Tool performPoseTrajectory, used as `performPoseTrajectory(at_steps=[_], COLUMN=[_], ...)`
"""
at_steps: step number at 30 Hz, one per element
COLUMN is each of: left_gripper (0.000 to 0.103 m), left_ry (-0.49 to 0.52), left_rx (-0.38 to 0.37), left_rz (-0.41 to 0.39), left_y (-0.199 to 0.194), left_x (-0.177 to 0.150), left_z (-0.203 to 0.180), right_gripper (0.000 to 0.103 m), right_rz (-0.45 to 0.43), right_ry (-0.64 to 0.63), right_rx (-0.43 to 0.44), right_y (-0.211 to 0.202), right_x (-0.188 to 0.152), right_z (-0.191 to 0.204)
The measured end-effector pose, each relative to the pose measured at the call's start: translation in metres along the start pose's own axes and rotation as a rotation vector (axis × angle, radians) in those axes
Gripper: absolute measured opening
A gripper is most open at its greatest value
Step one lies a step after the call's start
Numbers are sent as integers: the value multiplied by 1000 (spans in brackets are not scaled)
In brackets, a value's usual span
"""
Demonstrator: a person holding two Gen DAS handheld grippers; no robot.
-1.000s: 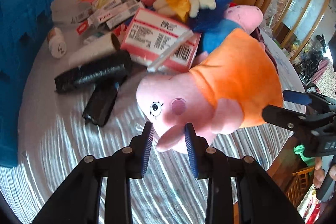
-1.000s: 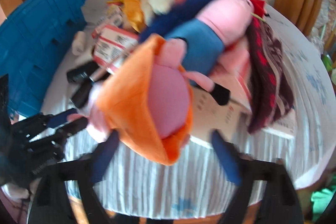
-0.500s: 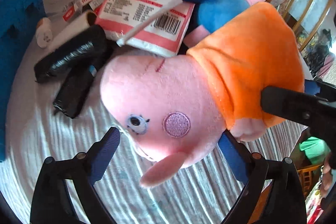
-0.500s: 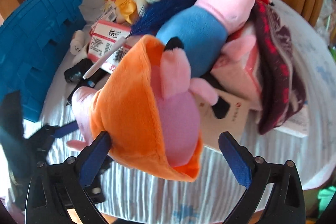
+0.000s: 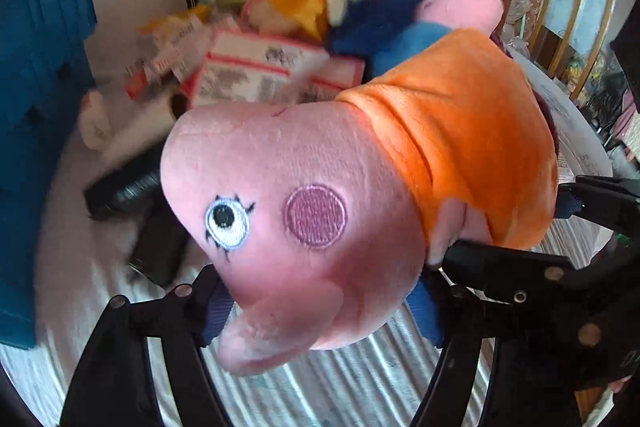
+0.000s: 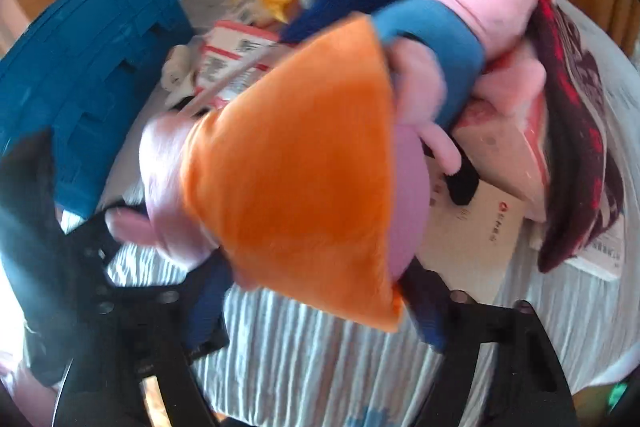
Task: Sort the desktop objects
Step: 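Carry the pig plush over the crate and open both tools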
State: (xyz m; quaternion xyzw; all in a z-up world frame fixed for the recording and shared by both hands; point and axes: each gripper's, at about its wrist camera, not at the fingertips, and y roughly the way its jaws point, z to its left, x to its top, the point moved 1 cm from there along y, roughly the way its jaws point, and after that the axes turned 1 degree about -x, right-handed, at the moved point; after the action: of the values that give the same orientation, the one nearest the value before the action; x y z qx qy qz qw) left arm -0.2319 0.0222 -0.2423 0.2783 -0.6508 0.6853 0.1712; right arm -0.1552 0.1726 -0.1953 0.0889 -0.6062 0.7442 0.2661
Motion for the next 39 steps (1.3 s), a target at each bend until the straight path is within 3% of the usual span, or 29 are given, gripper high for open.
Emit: performPoseTrajectory(at_steps=[11, 18, 23, 29, 36, 39], left_gripper=[73, 74, 74, 74, 74, 74], left_ry=[24, 1, -47, -118, -209, -230], left_rx=[126, 247, 356, 504, 601, 620], left_rz=[-193, -347, -438, -481, -459, -440], left_y=[-88, -174, -238, -300, -329, -330], left_x=[48, 83, 95, 88, 72, 67], left_z=[22, 64, 117, 201, 304, 334], right_gripper=[75, 75, 75, 75, 75, 75], right_rz=[-201, -327, -411, -470, -476, -463], right_ry=[-87, -207, -318, -424, -514, -527], right_rx=[87, 118, 159, 252, 305, 312], right_y=[-73, -126, -160, -173, -147, -129], right_x=[42, 91, 127, 152, 167, 176], right_z=[45, 117, 190, 293, 411, 435])
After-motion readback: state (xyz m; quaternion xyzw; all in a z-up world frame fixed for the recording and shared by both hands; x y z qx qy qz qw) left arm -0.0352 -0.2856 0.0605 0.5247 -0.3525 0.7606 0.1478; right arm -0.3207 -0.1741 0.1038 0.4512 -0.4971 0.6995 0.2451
